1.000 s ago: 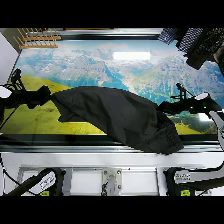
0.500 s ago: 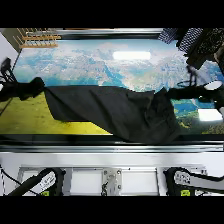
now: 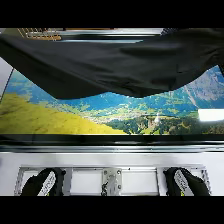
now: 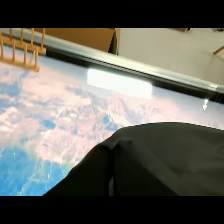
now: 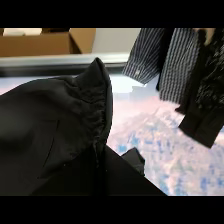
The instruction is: Fold the clothes and pants, and hang the long-sleeved shirts on hangers.
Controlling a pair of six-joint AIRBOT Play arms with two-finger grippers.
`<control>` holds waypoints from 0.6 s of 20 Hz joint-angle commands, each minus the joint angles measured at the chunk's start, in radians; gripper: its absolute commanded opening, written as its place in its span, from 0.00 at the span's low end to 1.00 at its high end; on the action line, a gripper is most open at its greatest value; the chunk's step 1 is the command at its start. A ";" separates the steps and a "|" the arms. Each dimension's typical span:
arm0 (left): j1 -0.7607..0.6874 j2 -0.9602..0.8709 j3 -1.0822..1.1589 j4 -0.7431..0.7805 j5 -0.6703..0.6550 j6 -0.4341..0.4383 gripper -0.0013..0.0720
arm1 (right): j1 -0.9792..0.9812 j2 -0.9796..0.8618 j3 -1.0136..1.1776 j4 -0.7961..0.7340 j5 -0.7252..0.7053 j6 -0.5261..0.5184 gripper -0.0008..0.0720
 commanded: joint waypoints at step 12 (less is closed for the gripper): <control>0.000 -0.031 0.029 -0.005 -0.166 -0.007 0.02 | -0.069 -0.044 0.009 -0.265 0.364 0.332 0.03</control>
